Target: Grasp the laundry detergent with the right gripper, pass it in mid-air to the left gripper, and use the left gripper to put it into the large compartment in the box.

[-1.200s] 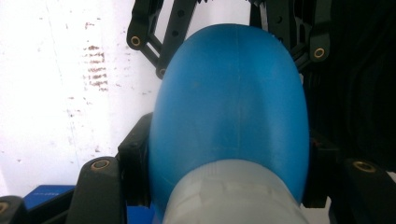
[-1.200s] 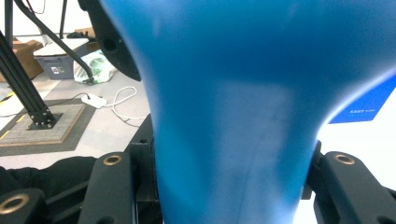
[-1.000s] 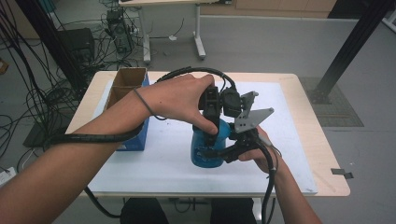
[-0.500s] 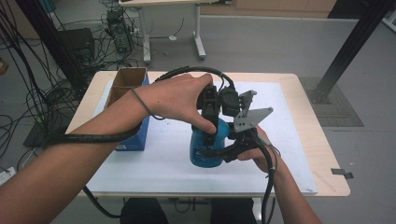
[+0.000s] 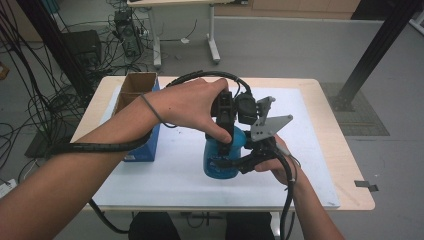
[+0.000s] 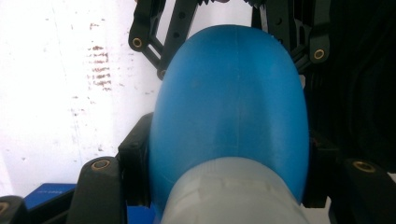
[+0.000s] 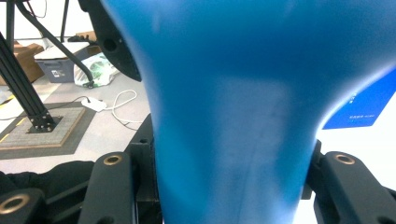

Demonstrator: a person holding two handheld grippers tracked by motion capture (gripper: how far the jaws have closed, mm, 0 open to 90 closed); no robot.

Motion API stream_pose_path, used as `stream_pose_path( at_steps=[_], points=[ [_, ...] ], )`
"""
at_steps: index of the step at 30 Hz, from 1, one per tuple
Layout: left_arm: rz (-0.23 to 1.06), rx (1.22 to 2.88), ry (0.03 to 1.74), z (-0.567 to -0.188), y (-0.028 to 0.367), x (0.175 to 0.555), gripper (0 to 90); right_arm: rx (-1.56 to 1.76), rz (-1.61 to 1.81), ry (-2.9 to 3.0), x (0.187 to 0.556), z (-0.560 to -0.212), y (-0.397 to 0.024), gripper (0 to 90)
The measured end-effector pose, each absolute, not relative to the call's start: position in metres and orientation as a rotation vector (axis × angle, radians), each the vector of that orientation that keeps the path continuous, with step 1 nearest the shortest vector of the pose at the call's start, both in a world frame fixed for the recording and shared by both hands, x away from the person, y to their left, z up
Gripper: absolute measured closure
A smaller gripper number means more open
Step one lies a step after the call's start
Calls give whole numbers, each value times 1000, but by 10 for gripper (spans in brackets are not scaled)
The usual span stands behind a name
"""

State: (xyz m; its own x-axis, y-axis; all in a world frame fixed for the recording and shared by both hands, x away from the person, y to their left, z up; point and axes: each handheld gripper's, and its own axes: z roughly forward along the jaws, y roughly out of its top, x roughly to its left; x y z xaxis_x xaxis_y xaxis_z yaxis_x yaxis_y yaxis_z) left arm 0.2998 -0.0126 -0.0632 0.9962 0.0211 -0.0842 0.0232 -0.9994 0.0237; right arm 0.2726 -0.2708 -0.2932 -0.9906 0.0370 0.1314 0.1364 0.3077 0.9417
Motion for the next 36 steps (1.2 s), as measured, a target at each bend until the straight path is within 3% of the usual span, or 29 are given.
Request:
stream_pose_path(
  at_steps=[36],
  points=[
    [-111, 3105, 38, -62, -10, 298, 374, -167, -1808, -2465, 272, -294, -271, 444]
  ],
)
